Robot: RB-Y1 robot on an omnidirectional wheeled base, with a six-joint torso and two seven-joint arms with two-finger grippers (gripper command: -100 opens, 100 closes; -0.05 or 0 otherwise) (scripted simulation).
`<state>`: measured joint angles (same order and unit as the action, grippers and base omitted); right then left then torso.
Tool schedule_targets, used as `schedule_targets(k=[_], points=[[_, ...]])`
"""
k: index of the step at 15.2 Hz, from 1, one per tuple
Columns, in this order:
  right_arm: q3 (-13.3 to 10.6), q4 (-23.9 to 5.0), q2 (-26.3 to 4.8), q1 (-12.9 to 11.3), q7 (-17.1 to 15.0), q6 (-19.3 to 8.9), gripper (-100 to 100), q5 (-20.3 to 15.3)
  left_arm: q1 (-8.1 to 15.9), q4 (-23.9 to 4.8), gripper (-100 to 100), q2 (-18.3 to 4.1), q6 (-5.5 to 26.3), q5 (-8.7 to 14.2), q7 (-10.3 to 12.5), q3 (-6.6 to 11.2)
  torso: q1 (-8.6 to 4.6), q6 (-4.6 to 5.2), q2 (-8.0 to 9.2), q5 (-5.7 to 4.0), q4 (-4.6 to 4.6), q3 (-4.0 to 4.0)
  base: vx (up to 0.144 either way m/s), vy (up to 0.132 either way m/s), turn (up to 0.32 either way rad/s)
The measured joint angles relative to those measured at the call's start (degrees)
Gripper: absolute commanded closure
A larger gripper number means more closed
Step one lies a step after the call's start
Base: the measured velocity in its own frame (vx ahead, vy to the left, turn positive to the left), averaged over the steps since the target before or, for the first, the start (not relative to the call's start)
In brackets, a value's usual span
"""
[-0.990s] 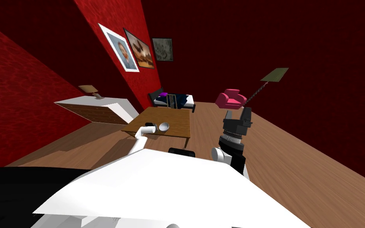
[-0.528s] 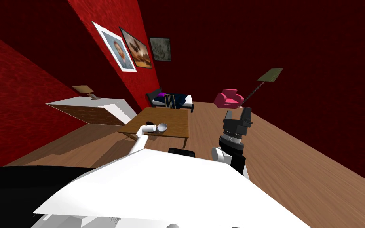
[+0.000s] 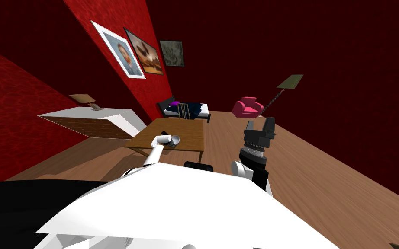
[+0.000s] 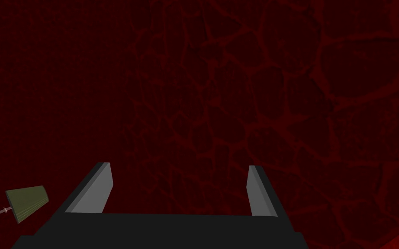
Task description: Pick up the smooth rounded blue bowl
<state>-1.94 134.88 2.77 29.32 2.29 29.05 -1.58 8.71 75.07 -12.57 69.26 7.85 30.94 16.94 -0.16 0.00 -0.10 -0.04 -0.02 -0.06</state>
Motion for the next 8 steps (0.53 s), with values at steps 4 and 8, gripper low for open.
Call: schedule_targets(k=[4, 8], points=[[0.0, 0.0, 0.0, 0.0, 0.0, 0.0, 0, 0.0, 1.92, -1.66, -100, 0.32, 4.7, 0.21, 1.25, 0.72, -0.03, 0.01, -0.1, -0.01, -0.02, -0.05, 0.054, -0.042, -0.054], [0.0, 0.0, 0.0, 0.0, 0.0, 0.0, 0, 0.0, 2.31, -3.5, -100, 0.6, 4.59, 0.18, 1.56, 0.96, 0.17, -0.01, 0.05, 0.04, 0.01, 0.03, 0.016, 0.005, -0.036]])
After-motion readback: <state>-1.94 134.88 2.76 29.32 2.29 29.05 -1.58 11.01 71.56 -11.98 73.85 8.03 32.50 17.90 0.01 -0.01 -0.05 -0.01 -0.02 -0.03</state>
